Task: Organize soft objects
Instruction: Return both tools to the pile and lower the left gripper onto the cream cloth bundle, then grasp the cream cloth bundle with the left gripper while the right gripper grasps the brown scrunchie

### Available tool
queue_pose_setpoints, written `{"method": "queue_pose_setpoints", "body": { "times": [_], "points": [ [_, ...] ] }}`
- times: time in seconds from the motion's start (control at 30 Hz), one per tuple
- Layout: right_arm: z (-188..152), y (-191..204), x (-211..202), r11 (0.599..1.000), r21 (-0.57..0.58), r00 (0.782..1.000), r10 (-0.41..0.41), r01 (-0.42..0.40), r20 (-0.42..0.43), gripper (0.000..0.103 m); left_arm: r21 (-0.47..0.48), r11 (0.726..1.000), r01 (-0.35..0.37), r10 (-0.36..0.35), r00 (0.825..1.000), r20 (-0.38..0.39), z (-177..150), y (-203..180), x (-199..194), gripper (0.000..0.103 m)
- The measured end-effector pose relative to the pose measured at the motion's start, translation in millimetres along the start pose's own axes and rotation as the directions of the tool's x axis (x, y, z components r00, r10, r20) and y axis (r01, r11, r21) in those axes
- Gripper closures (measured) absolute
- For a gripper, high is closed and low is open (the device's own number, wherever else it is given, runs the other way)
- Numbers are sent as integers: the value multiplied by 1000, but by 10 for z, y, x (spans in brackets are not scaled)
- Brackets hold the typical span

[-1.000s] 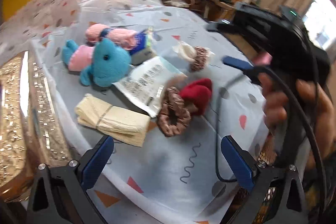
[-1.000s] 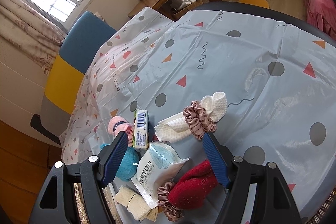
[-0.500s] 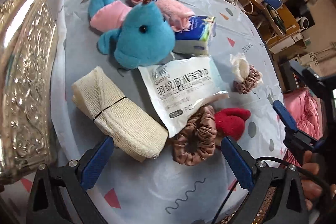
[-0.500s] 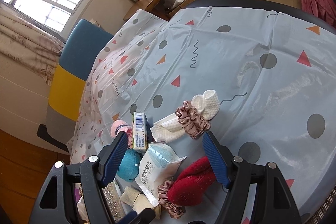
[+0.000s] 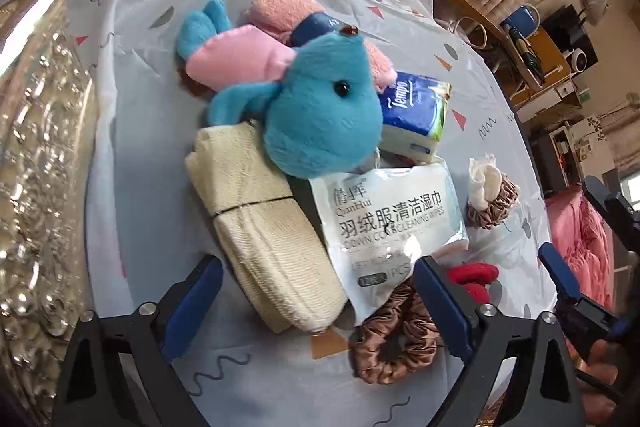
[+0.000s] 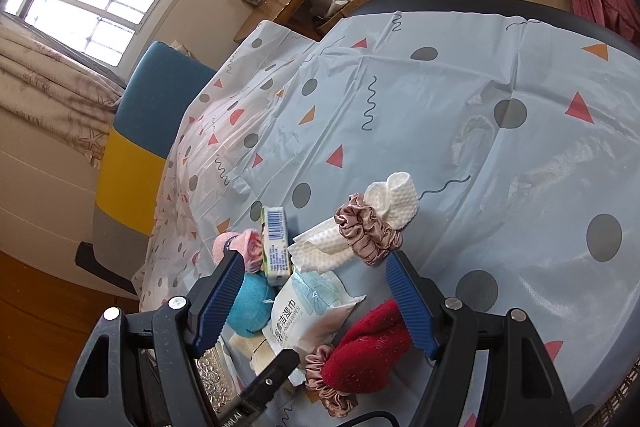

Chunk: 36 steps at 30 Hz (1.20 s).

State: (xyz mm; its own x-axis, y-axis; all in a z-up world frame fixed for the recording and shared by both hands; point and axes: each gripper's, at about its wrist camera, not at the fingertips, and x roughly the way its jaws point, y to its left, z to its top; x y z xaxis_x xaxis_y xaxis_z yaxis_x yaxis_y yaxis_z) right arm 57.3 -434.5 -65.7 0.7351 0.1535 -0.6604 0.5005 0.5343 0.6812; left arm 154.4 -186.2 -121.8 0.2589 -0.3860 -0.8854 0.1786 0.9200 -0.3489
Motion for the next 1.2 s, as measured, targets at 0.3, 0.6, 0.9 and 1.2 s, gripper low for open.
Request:
{"method": "queue_pose_setpoints", "body": {
  "times": [0.3,0.6,0.9,1.2],
  "points": [
    [-12,35,40,999,-27,1000,-17,17,-13,28,-22,998,-65,66,998,11,-34,25,-115,44],
    [-40,136,74,996,-88,999,8,-11,-35,28,-5,998,-62,62,998,-20,-69,62,-117,75],
    [-396,611,376,920,-391,978,-56,-27,-200,63,127,988,-84,75,994,74,-220,19,-461,92],
    [-592,673,547,865,-501,950,-150,-8,-274,76,229,969,-90,53,985,164,-447,-5,-820,93]
  ]
}}
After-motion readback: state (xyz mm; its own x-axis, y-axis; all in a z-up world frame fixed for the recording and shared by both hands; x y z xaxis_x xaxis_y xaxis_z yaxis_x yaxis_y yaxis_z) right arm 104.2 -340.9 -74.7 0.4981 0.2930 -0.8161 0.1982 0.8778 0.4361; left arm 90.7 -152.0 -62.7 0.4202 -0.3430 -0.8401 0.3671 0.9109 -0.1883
